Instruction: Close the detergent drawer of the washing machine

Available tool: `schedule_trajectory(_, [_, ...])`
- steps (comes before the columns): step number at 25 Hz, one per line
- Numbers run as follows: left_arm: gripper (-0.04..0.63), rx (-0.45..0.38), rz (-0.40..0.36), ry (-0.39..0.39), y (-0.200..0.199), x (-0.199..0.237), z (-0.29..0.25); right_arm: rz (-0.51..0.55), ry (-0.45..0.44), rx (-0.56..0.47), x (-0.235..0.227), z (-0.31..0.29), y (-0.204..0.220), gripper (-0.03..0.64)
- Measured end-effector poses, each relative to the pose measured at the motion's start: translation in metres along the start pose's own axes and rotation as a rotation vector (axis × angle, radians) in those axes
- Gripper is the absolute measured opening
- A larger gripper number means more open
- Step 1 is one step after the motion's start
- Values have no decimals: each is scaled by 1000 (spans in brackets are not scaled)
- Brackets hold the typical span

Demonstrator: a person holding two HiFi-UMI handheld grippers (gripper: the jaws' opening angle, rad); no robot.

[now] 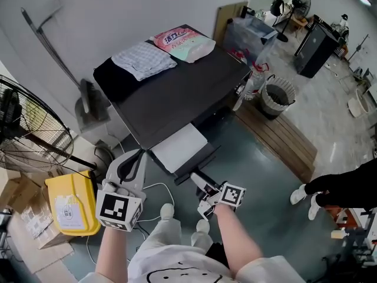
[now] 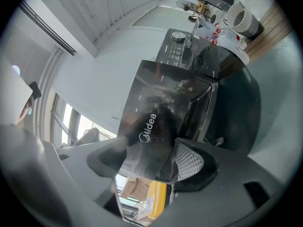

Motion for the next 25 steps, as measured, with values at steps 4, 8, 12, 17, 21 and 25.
schedule_trajectory(4, [20, 2, -7, 1, -1, 6, -5, 0, -13, 11, 1, -15, -4, 302])
schedule_trajectory(8, [20, 4, -8, -5, -1, 15, -9, -12, 2, 16, 0, -31, -7, 301])
schedule_trajectory(12, [20, 4, -9, -7, -1, 22, -11, -9, 14, 25, 0, -46, -9, 301])
schedule_trajectory(17, [20, 7, -15, -2, 0, 28, -15, -5, -7, 27, 2, -60, -11, 301])
schedule_trajectory(21, [20, 14, -25, 2, 2, 32, -17, -36, 47, 25, -5, -63, -9, 301])
schedule_trajectory(25, [20, 24, -22, -3, 7, 39, -19, -33, 27, 17, -6, -72, -11, 301])
Point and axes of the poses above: the fingertips, and each gripper's own axes: z backward along the fingers, x to its left, y out of its underside, the point moved 7 cm from there along z, backward along the fingers, and after that the axes turned 6 degrees about -z, right-handed, at the moved point
